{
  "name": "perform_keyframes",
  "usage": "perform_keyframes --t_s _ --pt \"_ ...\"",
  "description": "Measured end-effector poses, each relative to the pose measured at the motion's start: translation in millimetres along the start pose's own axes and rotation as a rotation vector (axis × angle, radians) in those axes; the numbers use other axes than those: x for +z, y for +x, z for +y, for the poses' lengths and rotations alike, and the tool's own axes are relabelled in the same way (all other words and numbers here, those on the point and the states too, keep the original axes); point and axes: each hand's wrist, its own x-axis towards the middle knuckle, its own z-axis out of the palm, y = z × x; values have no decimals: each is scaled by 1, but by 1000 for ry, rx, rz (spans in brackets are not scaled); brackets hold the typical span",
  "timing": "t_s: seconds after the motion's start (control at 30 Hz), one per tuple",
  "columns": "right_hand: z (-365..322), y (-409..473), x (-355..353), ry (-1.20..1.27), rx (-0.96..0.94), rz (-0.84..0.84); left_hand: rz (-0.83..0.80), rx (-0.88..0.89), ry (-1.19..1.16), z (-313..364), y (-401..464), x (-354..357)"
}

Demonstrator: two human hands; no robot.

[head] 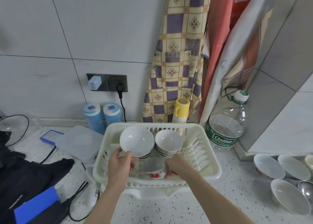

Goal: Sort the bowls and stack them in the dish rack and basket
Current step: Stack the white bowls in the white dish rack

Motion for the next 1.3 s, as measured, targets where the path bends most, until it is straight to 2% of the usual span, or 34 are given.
perform_keyframes --t_s 0.33,0.87,1.07,1.3 --pt "15 16 13 -103 19 14 8 0 62 -6 0 -1" --pt "10 9 12 -496 -58 -56 -28 -37 64 -2 1 -1" --pt "15 8 9 -442 -124 10 -54 -74 79 -2 2 -1" --pt "13 2 -4 -546 -159 -70 -73 -81 94 -2 2 -2"
